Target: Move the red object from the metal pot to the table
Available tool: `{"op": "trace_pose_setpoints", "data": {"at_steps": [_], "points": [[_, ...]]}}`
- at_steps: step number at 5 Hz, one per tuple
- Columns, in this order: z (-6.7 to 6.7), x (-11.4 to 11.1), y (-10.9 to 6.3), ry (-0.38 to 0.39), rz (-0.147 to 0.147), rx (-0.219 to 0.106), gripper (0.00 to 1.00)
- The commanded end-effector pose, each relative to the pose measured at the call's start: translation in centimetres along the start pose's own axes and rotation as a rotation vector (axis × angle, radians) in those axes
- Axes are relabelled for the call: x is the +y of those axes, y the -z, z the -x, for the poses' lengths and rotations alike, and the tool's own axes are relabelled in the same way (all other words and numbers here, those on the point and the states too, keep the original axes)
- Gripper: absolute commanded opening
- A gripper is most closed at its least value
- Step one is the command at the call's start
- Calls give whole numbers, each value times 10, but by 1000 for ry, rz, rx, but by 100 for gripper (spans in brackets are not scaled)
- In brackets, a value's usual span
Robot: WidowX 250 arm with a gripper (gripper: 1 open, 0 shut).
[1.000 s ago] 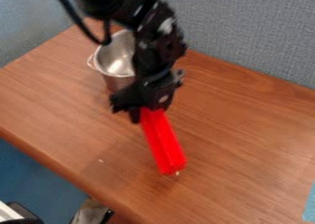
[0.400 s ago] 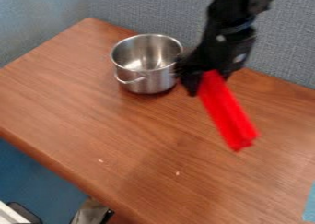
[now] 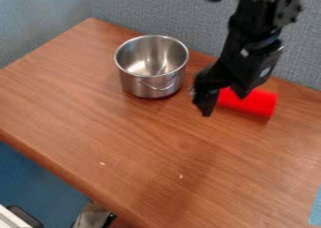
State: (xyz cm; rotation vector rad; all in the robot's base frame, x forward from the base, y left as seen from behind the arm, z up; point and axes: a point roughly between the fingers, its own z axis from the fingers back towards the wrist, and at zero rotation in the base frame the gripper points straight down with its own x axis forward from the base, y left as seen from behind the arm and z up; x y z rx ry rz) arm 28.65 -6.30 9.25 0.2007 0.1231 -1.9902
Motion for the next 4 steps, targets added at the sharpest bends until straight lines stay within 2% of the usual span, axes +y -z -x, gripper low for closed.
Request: {"op": "trace_pose_setpoints", "data": {"at_steps": [1, 3, 4], "points": [[10, 18, 35, -63, -41, -9, 100], [42, 6, 43, -31, 6, -113, 100], [64, 25, 33, -131, 36, -107, 100]]}}
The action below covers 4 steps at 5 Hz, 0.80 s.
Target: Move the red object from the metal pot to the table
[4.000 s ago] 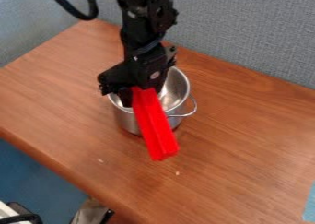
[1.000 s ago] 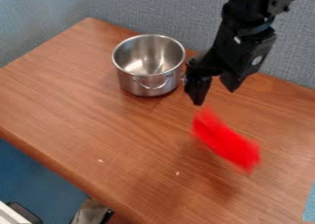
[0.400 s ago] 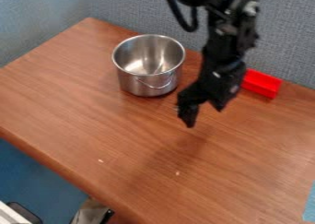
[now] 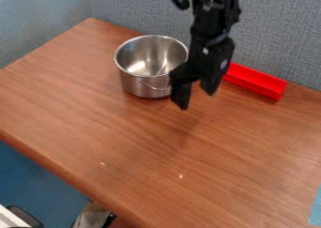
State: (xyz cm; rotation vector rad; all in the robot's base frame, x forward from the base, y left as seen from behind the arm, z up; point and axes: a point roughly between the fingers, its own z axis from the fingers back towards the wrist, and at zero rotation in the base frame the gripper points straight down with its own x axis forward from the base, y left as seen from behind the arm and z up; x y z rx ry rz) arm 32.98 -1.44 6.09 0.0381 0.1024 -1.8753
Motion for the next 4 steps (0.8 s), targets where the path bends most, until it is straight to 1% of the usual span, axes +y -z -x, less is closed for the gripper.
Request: {"op": "trace_pose_setpoints", "data": {"at_steps": [1, 2, 3, 4], "points": [[-11, 15, -23, -47, -20, 8, 100], [-42, 22, -38, -62, -17, 7, 0], [-69, 20, -15, 32, -18, -36, 0], [-82, 6, 15, 109, -20, -95, 0]]}}
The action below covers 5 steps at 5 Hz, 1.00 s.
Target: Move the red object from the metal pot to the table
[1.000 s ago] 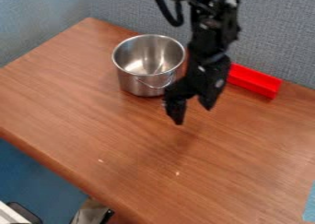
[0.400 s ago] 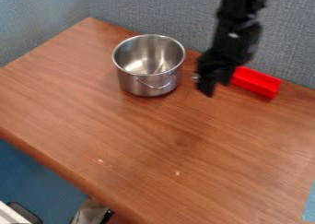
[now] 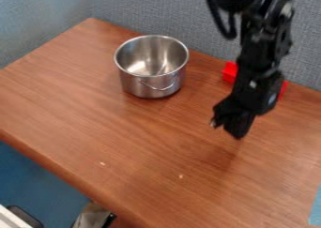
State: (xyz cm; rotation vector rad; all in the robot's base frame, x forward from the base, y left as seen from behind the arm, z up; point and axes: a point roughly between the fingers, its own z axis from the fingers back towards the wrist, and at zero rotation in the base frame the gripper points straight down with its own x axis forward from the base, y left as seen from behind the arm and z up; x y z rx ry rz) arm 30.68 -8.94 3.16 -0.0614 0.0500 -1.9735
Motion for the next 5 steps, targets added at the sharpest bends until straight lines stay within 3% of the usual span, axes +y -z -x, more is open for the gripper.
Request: {"op": "trace_pose_setpoints", "data": {"at_steps": [1, 2, 5], "points": [[-8, -23, -9, 117, -27, -2, 0], [-3, -39, -8, 206, -20, 1, 0], [-16, -37, 17, 198, -40, -85, 0]]}}
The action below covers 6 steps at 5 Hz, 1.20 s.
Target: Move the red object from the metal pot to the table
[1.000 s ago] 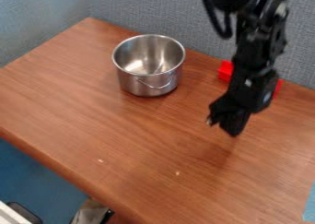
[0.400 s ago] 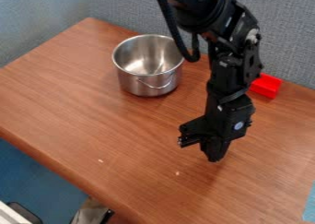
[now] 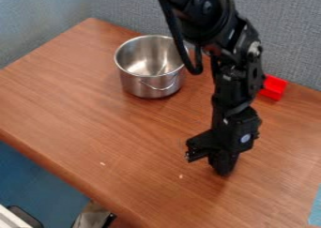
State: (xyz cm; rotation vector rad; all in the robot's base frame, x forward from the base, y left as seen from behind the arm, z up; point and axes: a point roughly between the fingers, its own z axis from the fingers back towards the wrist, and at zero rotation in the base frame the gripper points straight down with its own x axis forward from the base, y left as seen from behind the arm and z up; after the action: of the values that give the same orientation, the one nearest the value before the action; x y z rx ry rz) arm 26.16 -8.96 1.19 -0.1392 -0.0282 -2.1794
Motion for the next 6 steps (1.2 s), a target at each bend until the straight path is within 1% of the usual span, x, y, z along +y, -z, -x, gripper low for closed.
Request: {"op": "trace_pose_setpoints", "data": {"at_steps": [1, 2, 4, 6], "points": [[19, -4, -10, -86, 7, -44, 0], [23, -5, -11, -122, 35, -85, 0], [14, -18, -8, -65, 15, -68, 0], [25, -14, -21, -59, -23, -83, 0]]}}
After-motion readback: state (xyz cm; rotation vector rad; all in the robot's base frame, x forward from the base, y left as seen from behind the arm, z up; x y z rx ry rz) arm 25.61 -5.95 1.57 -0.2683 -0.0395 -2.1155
